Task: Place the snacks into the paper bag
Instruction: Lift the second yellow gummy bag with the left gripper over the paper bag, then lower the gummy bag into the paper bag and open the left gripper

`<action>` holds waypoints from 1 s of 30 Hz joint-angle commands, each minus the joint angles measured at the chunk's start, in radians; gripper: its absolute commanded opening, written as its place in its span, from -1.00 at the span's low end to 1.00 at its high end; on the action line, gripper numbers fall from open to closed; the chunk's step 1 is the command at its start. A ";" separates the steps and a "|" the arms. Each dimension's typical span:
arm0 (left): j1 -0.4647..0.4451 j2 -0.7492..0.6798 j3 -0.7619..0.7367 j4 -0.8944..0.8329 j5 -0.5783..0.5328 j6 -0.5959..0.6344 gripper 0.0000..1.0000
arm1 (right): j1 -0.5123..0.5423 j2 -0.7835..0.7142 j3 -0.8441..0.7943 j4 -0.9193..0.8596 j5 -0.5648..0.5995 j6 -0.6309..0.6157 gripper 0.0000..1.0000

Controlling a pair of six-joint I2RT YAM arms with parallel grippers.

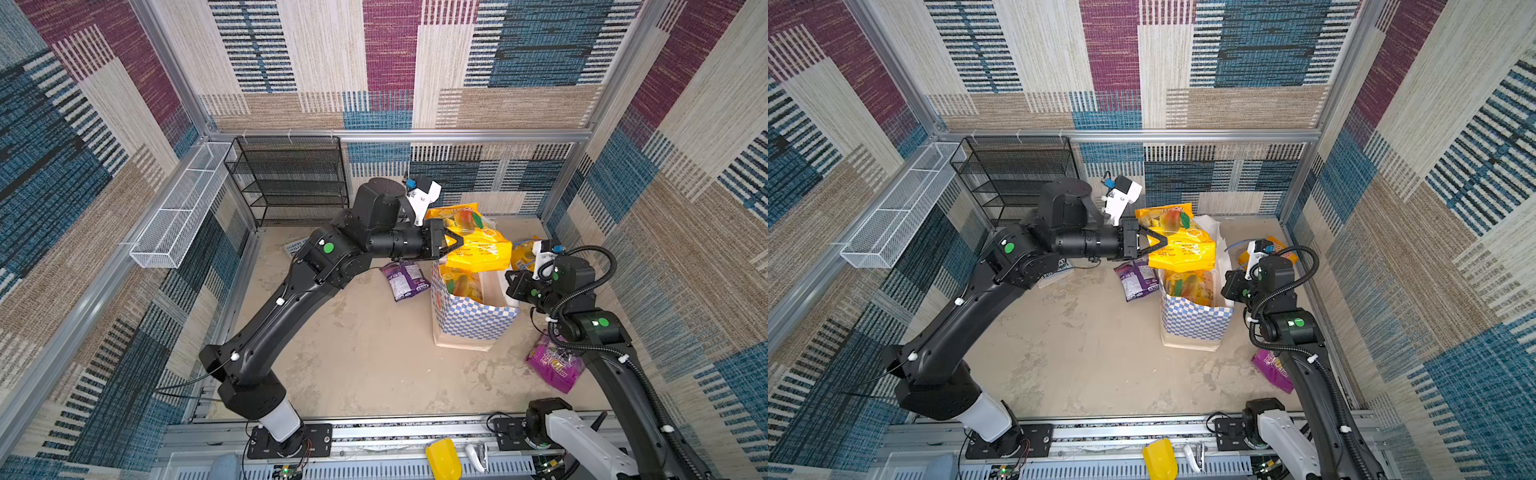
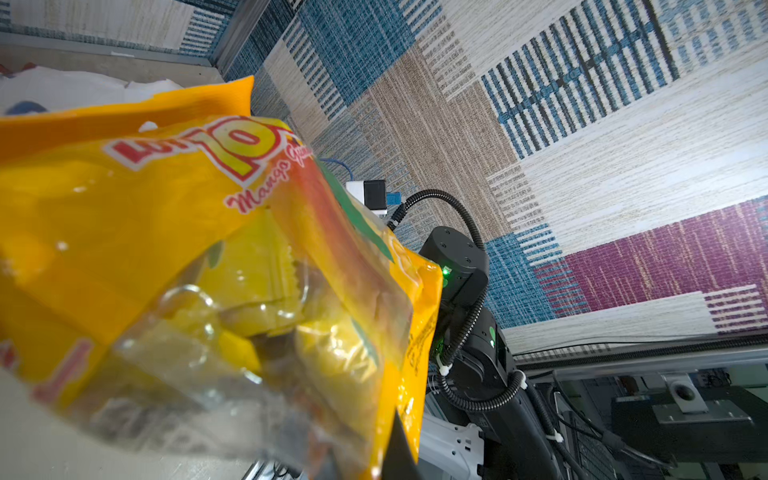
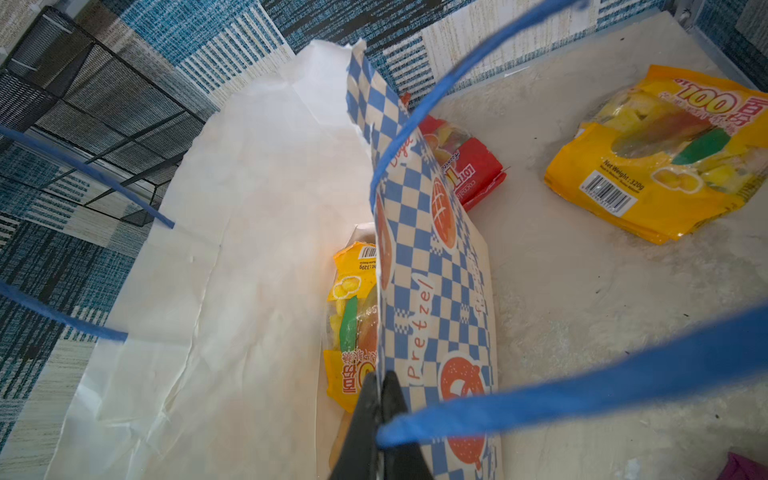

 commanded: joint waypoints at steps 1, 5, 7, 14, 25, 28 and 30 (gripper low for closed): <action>-0.008 0.052 0.052 0.097 0.053 0.035 -1.00 | 0.000 0.000 -0.001 0.007 -0.012 -0.010 -1.00; -0.010 0.142 0.099 0.088 0.077 0.025 -1.00 | 0.001 -0.001 -0.003 0.006 -0.011 -0.013 -1.00; -0.011 0.186 0.115 0.081 0.091 0.023 -1.00 | 0.000 -0.002 -0.002 0.006 -0.010 -0.011 -1.00; -0.009 0.326 0.226 -0.036 0.092 0.035 -1.00 | 0.001 0.001 -0.005 0.012 -0.014 -0.012 -1.00; 0.032 0.338 0.149 -0.055 0.108 0.041 -1.00 | 0.000 -0.006 -0.008 0.012 -0.001 -0.014 -1.00; 0.049 0.325 0.105 -0.035 0.126 0.028 -1.00 | 0.001 -0.011 -0.008 0.012 0.002 -0.014 -1.00; 0.049 0.319 0.073 0.005 0.133 0.021 -1.00 | 0.000 -0.012 -0.011 0.015 0.003 -0.012 -1.00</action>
